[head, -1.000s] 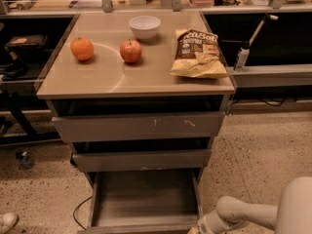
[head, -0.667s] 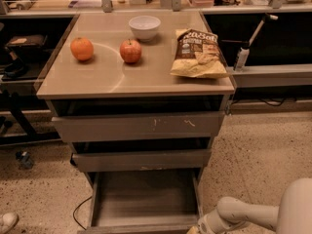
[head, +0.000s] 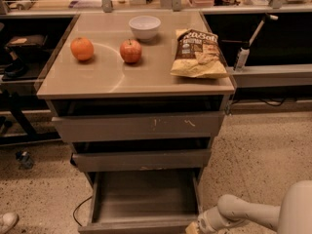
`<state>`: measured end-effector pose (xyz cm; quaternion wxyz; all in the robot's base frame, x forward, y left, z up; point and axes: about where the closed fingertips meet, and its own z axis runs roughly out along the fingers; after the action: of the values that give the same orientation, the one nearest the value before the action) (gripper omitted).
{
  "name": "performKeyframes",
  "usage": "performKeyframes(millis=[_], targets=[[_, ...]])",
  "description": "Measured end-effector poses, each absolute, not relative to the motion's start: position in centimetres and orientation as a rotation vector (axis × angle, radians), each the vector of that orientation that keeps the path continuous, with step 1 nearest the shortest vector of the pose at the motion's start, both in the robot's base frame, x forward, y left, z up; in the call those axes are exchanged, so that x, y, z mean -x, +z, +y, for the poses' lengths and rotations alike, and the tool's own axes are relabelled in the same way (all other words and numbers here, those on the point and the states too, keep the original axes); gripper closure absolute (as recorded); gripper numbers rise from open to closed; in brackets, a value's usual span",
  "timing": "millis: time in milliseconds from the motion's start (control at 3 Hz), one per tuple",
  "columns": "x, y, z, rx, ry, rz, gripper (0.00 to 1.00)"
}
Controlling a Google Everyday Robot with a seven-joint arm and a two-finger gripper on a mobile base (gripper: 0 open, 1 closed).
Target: Close bottom drawer
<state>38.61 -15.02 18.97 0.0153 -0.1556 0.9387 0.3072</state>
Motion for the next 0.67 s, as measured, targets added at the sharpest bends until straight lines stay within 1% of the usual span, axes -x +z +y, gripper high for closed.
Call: performKeyframes(millis=[333, 667], targets=[[-39.09, 18.56, -14.67, 0.479, 0.971, 2.913, 1.0], [-39.11, 18.55, -14.66, 0.479, 0.971, 2.913, 0.82]])
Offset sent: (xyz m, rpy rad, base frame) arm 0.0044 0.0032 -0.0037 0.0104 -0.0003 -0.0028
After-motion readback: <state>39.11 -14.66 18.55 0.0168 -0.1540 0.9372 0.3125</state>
